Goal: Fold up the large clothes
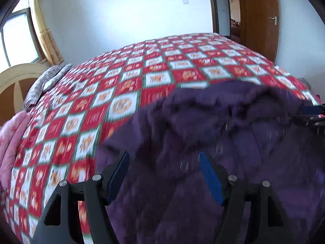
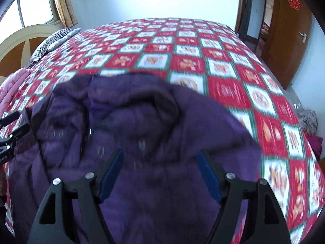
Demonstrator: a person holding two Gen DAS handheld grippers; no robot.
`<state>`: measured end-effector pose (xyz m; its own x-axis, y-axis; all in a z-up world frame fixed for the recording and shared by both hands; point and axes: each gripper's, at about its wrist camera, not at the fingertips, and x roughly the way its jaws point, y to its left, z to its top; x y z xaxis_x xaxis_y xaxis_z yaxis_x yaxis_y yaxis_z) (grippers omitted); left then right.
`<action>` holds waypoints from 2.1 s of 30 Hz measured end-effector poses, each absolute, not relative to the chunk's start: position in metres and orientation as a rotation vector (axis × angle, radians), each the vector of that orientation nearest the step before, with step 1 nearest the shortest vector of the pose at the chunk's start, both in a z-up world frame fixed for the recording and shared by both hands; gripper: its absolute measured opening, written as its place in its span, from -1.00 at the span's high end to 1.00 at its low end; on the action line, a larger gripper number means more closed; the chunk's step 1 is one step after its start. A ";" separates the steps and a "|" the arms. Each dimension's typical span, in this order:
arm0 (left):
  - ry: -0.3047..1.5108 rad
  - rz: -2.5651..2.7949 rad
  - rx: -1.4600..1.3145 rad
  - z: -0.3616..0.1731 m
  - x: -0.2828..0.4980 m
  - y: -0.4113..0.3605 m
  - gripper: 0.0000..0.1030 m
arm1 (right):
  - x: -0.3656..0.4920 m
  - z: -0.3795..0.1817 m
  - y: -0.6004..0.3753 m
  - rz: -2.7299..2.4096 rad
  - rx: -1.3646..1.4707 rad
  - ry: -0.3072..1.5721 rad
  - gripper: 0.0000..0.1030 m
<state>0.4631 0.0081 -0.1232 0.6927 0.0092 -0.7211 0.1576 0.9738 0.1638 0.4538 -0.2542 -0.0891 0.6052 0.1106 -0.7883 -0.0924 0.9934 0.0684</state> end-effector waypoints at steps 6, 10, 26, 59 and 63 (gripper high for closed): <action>0.817 -0.078 0.098 -0.130 0.382 0.036 -0.40 | 0.383 -0.088 -0.265 0.089 0.052 0.869 -0.52; 0.824 -0.070 0.080 -0.138 0.336 0.043 -0.40 | 0.336 -0.097 -0.270 0.065 0.084 0.861 -0.53; 0.913 -0.082 -0.009 -0.182 0.190 0.079 -0.40 | 0.184 -0.147 -0.289 0.010 0.173 0.872 -0.54; 0.732 -0.374 -0.095 -0.116 0.085 0.109 0.61 | 0.068 -0.105 -0.284 0.309 0.327 0.704 0.43; 0.663 -0.425 -0.156 -0.067 0.060 0.124 0.62 | 0.027 -0.071 -0.282 0.343 0.352 0.633 0.51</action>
<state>0.0600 0.1237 -0.0666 0.7066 -0.4297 -0.5622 0.3317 0.9029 -0.2733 0.0268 -0.2824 -0.0708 0.7544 0.4133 -0.5100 -0.2019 0.8854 0.4188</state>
